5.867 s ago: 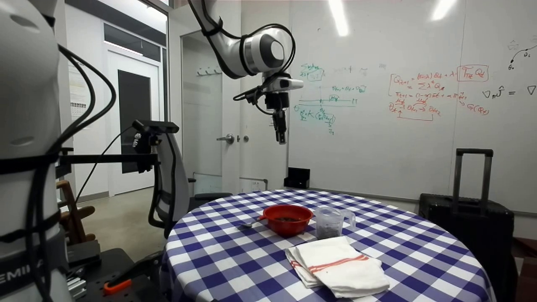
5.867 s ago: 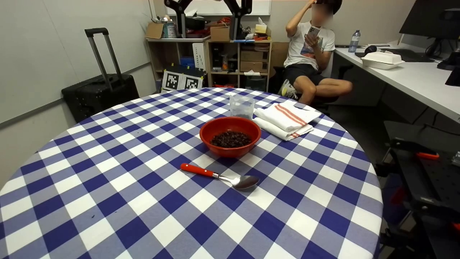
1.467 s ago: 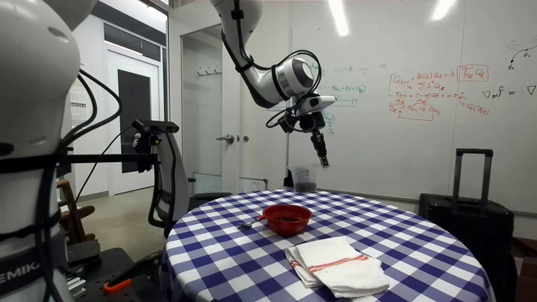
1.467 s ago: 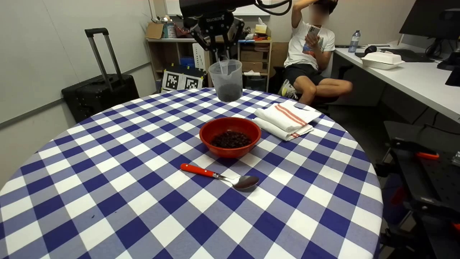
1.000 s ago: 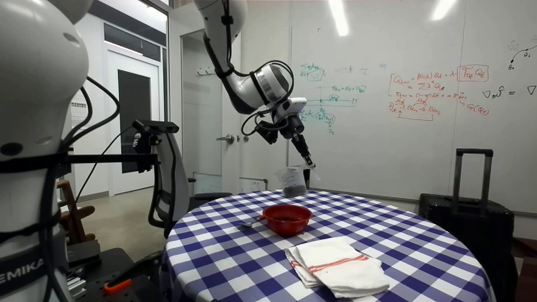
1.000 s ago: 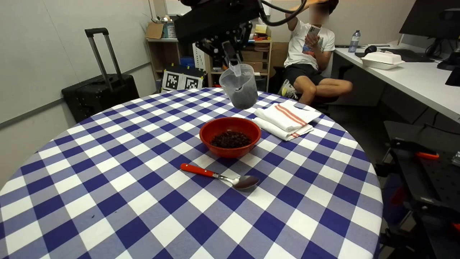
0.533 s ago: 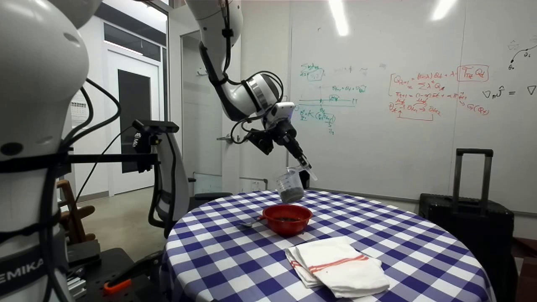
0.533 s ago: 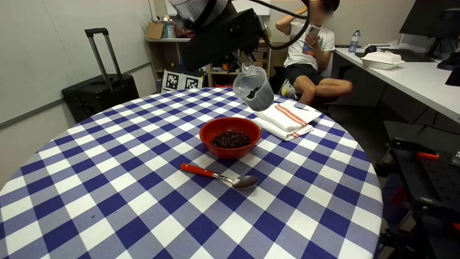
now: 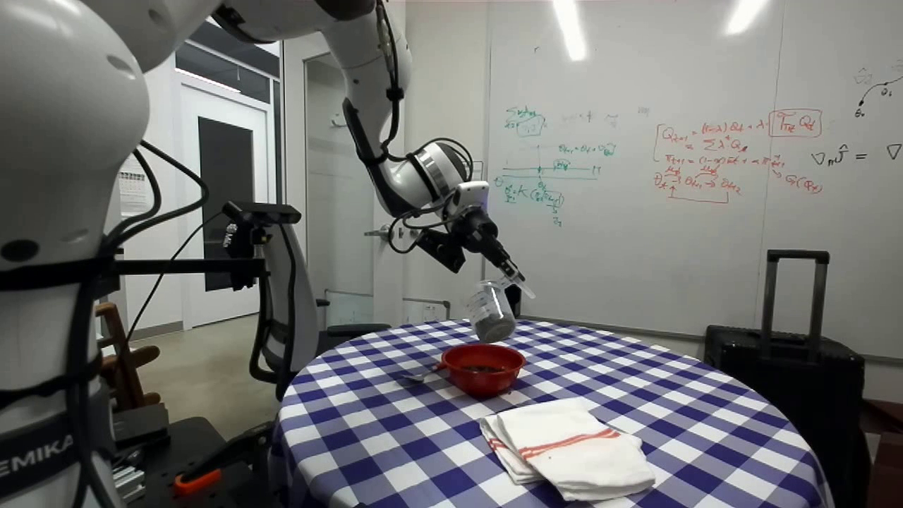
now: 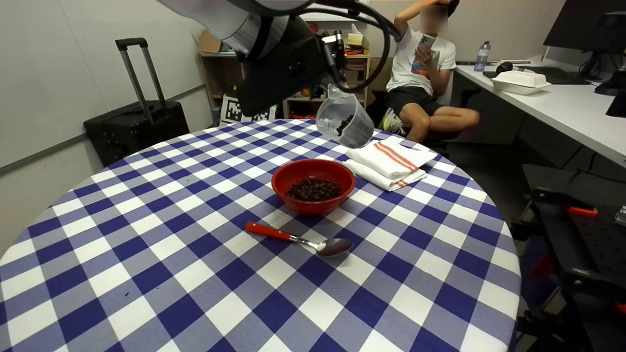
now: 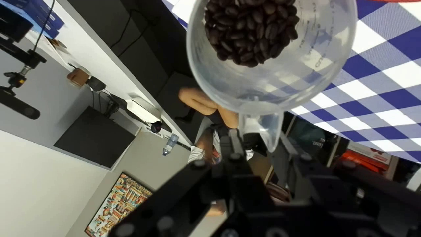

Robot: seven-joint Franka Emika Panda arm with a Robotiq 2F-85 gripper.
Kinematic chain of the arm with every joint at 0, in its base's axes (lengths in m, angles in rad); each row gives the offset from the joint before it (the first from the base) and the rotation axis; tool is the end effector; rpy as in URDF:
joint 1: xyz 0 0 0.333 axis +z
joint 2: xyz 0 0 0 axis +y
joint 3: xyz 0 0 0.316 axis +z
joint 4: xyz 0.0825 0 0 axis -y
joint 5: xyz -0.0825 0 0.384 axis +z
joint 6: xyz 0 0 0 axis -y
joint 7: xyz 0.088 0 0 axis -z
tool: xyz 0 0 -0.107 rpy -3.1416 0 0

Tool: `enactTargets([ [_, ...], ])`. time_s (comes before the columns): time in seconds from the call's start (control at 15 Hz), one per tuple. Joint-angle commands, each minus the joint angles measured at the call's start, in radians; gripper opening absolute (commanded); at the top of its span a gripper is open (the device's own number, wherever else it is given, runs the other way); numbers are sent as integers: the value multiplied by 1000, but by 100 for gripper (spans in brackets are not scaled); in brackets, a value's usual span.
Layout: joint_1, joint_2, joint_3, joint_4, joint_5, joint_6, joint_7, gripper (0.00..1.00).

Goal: Pour some of the contents in the clear jug into the red bowl

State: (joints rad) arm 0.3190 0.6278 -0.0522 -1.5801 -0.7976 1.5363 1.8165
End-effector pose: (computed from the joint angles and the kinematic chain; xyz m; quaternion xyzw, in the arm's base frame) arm 0.6302 0.0951 0.2692 0.6975 -0.5223 0.1799 0.4564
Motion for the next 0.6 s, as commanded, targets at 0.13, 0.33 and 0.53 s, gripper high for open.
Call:
enactTargets([
  [0.13,15,147,-3,219,-25,-165,39,6],
  [0.33,43,208,-11,284,-87,-234,32,6],
  [0.53,73,258,-10,333,-178,-287,23,6],
])
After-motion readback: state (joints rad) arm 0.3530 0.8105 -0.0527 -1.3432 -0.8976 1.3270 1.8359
